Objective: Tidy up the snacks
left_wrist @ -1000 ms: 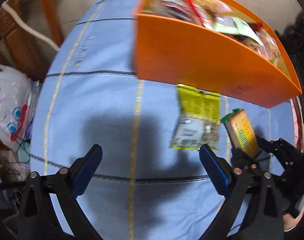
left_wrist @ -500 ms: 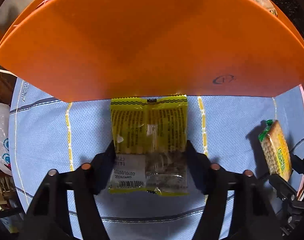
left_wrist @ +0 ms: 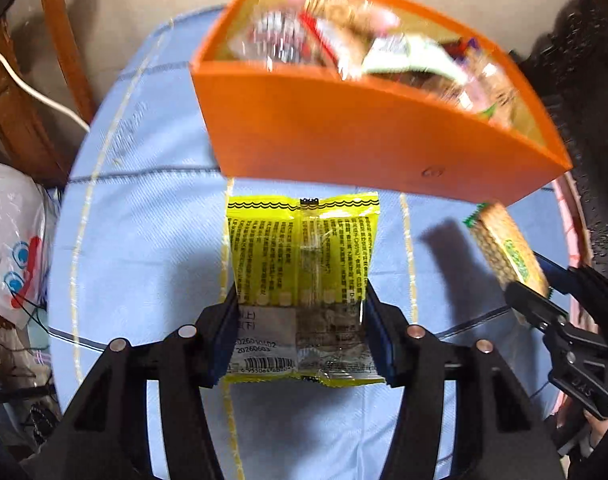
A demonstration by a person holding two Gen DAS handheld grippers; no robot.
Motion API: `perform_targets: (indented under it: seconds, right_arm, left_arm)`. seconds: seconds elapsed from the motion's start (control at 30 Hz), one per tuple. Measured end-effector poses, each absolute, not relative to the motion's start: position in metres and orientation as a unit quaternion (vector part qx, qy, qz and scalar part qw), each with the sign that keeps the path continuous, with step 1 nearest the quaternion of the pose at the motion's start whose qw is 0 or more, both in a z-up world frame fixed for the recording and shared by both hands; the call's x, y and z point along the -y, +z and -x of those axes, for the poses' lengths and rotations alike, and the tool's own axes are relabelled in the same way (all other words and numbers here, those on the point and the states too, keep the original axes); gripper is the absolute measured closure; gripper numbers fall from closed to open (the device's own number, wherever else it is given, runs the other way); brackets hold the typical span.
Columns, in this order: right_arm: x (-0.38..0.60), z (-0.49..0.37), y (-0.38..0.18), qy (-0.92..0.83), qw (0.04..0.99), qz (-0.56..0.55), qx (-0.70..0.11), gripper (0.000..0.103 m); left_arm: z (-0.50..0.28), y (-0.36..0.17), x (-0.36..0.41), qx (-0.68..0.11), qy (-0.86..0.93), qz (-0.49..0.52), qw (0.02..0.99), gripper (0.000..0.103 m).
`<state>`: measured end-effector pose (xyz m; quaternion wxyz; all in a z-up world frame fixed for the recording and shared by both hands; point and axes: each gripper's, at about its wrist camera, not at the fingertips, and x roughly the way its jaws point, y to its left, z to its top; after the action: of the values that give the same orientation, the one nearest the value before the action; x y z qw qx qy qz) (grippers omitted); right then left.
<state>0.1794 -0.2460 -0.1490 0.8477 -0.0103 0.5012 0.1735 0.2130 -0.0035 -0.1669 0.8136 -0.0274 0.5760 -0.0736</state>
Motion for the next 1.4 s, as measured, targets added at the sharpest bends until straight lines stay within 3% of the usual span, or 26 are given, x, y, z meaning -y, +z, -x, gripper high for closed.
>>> perform_targets:
  seconds: [0.43, 0.67, 0.7, 0.73, 0.77, 0.93, 1.4]
  right_arm:
    - [0.253, -0.229, -0.056, 0.174, 0.894, 0.002, -0.412, 0.056]
    - [0.266, -0.298, -0.056, 0.137, 0.903, -0.002, -0.408, 0.055]
    - [0.270, -0.311, -0.060, 0.120, 0.903, -0.006, -0.412, 0.052]
    - [0.274, -0.320, -0.066, 0.107, 0.902, -0.013, -0.418, 0.032]
    - [0.278, -0.328, -0.072, 0.090, 0.901, -0.019, -0.425, 0.023]
    - [0.287, -0.313, -0.088, 0.070, 0.901, -0.021, -0.427, 0.018]
    - [0.299, -0.234, -0.079, 0.051, 0.905, -0.044, -0.421, 0.017]
  left_arm:
    - [-0.264, -0.046, 0.025, -0.485, -0.104, 0.016, 0.868, 0.049]
    - [-0.333, -0.044, 0.062, -0.493, -0.112, 0.007, 0.863, 0.045]
    - [-0.345, -0.050, 0.067, -0.494, -0.099, 0.009, 0.864, 0.028]
    - [-0.351, -0.055, 0.070, -0.494, -0.087, 0.008, 0.865, 0.007]
    - [-0.357, -0.060, 0.071, -0.495, -0.061, 0.001, 0.867, 0.007]
    - [-0.351, -0.087, 0.077, -0.514, -0.038, -0.047, 0.855, 0.006]
    - [-0.280, -0.055, 0.029, -0.492, -0.004, 0.011, 0.870, 0.004]
